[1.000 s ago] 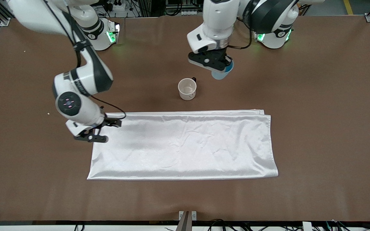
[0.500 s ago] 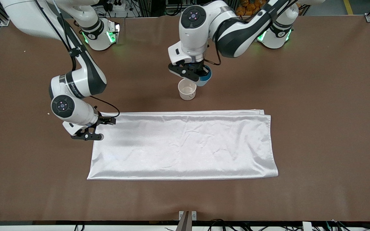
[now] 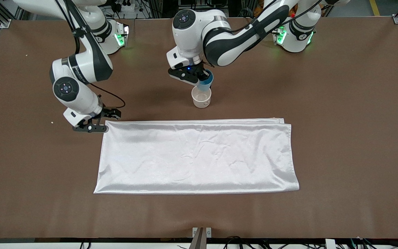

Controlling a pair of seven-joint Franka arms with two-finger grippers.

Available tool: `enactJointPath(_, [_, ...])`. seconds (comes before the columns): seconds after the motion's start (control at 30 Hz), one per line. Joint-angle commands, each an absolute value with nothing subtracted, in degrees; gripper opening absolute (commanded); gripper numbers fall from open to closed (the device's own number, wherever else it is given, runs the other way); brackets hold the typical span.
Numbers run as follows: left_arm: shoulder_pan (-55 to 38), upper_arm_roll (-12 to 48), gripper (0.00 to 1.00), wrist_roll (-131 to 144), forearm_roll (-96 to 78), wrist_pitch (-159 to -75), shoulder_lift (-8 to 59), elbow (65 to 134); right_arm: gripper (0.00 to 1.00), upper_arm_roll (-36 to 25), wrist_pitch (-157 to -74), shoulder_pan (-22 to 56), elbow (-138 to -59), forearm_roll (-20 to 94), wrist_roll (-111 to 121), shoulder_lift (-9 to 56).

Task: Place blue cup into white mug on table

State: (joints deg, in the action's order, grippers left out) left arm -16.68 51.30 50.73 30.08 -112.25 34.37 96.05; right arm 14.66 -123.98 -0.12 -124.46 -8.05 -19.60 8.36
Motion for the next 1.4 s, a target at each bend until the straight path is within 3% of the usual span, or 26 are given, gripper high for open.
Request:
enactJointPath(0.0, [-17.7,52.1,0.00,52.8,34.8,-113.2,37.5,95.0,1.00,15.2,-121.7,-1.0,-128.0,-7.0,-17.8,2.6])
enactJointPath(0.43, [-18.4,52.1,0.00,55.5,39.9,-114.5,40.4,96.3,1.00,14.7,-115.5,-1.1,-126.5,-3.6,-13.8,-2.1])
enactJointPath(0.83, [-18.3,52.0,0.00,55.1,41.7,-114.6,41.6,96.8,1.00,9.8,-99.2,-1.5,-110.2,-1.5,-5.5,-2.6])
enactJointPath(1.23, [-17.9,51.9,0.01,54.9,43.6,-116.1,42.2,98.3,1.00,6.8,-95.7,-1.5,-100.4,-1.4,-0.8,-2.5])
enactJointPath(1.3, [-17.7,51.9,0.32,54.8,43.6,-116.1,42.2,98.3,1.00,6.8,-94.8,-1.5,-99.2,-1.4,-0.8,-2.4])
enactJointPath(1.37, [-17.6,51.9,0.81,54.8,43.6,-116.1,42.2,98.3,1.00,6.8,-93.8,-1.6,-97.8,-1.4,-0.8,-2.1])
